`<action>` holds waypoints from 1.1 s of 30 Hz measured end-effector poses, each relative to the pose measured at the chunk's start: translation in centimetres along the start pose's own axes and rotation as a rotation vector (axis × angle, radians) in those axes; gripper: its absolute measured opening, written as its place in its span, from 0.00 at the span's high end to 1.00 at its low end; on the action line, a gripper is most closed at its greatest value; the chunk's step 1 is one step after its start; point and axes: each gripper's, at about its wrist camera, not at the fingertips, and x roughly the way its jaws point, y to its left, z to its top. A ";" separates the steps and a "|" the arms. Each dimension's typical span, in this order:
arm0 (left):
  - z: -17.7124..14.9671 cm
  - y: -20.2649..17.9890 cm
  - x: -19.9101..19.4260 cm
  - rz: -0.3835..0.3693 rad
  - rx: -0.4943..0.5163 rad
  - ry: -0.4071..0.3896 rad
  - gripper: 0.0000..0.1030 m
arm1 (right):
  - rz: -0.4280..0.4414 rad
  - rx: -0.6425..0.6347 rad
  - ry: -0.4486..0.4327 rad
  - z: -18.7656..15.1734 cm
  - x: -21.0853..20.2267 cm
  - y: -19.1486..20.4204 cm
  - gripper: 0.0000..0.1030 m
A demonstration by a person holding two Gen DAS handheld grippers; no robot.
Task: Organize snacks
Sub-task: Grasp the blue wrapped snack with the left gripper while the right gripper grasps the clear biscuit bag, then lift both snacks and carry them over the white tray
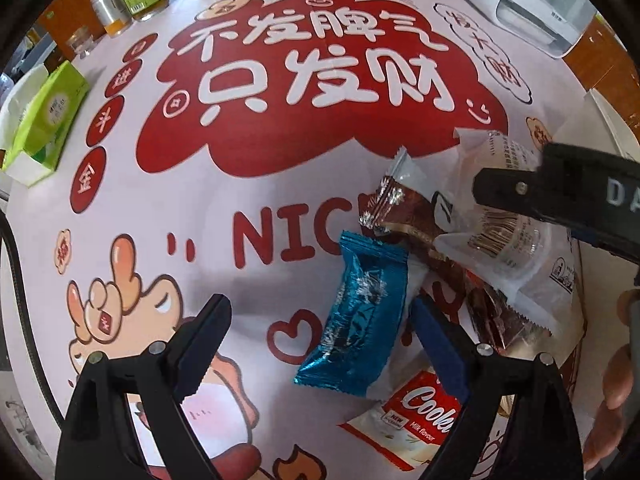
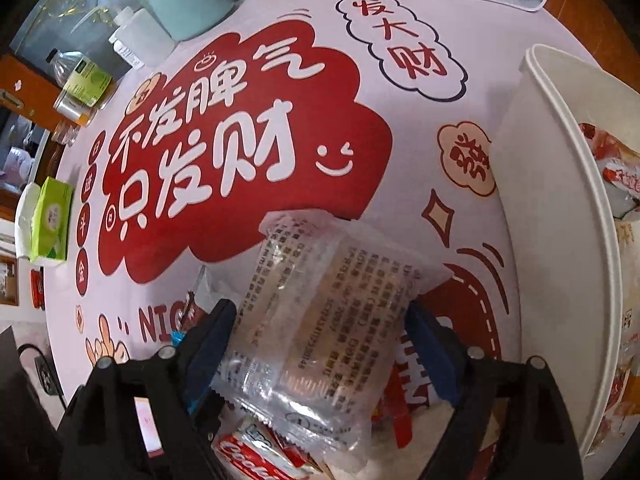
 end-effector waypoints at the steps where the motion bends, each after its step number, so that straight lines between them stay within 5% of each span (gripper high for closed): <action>1: -0.1 0.0 0.2 -0.003 -0.003 0.005 0.18 | 0.001 0.001 0.002 -0.1 -0.1 -0.2 0.21; 3: -0.3 -0.2 -0.1 0.024 0.004 -0.027 0.34 | 0.001 -0.009 -0.001 -0.4 -0.5 -0.4 0.27; 5: -0.5 0.0 -0.7 0.022 0.005 -0.043 0.67 | 0.010 -0.012 -0.006 -0.9 -1.0 -0.7 0.29; 8: -0.6 0.9 -0.9 -0.032 -0.028 -0.024 0.69 | 0.031 -0.008 -0.015 -1.6 -1.6 -1.2 0.32; 20: -3.2 3.1 -6.8 -0.037 -0.052 -0.086 0.70 | 0.102 -0.001 -0.106 -5.3 -7.2 -1.5 0.33; 33: -9.5 4.5 -13.1 -0.043 0.013 -0.142 0.69 | 0.062 -0.135 -0.124 -13.6 -10.4 0.9 0.33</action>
